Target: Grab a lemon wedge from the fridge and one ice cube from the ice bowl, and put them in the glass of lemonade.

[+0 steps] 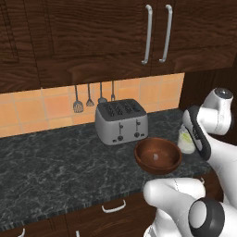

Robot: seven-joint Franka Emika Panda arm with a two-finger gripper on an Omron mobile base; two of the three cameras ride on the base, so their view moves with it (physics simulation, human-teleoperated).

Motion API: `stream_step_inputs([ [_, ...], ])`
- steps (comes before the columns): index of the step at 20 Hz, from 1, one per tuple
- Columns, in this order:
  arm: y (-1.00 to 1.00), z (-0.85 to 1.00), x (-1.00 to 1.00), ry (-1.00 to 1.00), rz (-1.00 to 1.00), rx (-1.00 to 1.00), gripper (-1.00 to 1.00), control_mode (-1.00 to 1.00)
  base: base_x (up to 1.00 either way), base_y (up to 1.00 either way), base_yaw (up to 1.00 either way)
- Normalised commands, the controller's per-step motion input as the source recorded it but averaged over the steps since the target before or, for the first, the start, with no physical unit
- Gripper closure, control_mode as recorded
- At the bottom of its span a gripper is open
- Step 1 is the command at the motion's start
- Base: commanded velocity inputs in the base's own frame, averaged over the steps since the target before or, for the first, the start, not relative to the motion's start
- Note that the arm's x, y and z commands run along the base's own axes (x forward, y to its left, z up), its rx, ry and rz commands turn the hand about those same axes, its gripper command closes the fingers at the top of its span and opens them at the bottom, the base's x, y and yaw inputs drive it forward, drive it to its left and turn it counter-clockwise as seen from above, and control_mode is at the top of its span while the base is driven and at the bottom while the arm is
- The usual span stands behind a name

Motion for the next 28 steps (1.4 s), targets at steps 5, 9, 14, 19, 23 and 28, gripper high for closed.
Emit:
stream_step_inputs([
  [5,0.00,0.00,0.04,0.03,0.00,0.00,1.00,-1.00,0.00,0.00,0.00],
  [9,-0.08,0.00,0.21,0.00,0.00,0.00,1.00,-1.00,0.00,0.00,0.00],
  [14,-0.21,0.00,0.54,0.03,0.03,0.00,1.00,-1.00,0.00,0.00,0.00],
  [19,-0.32,-0.01,0.31,0.12,0.03,0.00,1.00,-1.00,0.00,0.00,0.00],
  [23,-0.02,0.00,0.18,0.05,0.00,0.00,1.00,-1.00,0.00,0.00,0.00],
  [28,0.00,0.00,0.12,0.00,0.00,0.00,1.00,-1.00,0.00,0.00,0.00],
])
